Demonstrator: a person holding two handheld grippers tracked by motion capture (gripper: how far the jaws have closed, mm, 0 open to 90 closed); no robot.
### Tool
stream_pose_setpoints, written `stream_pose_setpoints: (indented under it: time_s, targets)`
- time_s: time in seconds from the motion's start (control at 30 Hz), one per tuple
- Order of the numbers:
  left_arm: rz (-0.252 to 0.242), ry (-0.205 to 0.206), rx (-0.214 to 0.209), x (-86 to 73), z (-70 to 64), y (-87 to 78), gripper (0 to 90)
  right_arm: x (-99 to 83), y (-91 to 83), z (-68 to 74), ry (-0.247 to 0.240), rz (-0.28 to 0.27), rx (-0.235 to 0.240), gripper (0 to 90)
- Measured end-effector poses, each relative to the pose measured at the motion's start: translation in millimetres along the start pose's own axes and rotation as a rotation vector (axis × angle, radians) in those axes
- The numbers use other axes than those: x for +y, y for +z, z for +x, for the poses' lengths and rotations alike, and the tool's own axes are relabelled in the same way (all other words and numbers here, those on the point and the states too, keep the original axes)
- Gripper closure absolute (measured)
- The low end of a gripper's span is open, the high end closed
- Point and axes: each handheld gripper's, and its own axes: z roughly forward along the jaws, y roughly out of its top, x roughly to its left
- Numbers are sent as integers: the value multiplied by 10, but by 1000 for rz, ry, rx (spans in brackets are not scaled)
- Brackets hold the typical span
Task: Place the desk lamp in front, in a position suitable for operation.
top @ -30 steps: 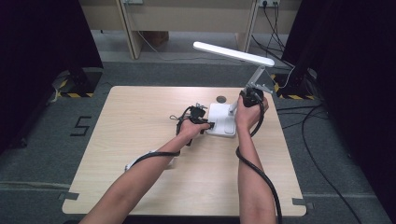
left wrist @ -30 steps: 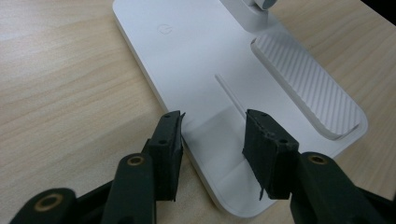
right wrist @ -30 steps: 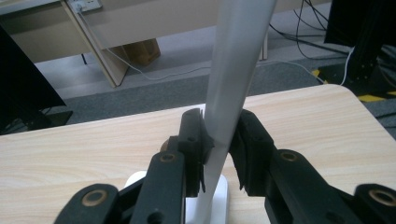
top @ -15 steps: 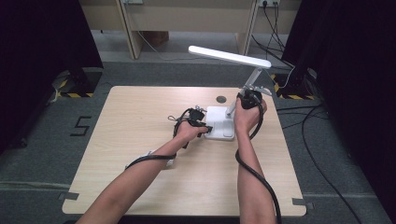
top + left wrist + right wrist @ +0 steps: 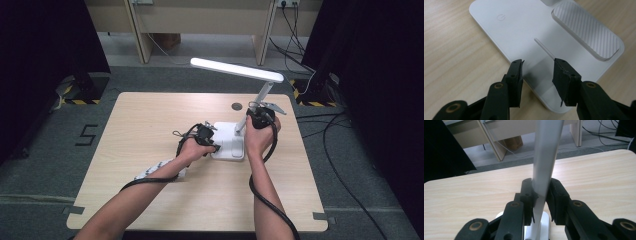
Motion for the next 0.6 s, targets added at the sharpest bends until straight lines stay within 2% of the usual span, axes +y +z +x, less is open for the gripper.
stream_pose_setpoints:
  time_s: [0.03,0.13,0.37,0.6]
  targets:
    - [1,5,1,-34,-11,-28,588,-63,-64,55,-9,-4,18,756]
    - [-1,15,-8,-135,-20,-104,589,-94,-102,88,-16,-3,24,755]
    - [-6,6,-26,-380,-25,-288,590,-228,-263,280,-42,16,56,754]
    - [-20,7,-34,-510,-41,-375,593,-285,-341,368,-54,24,65,751]
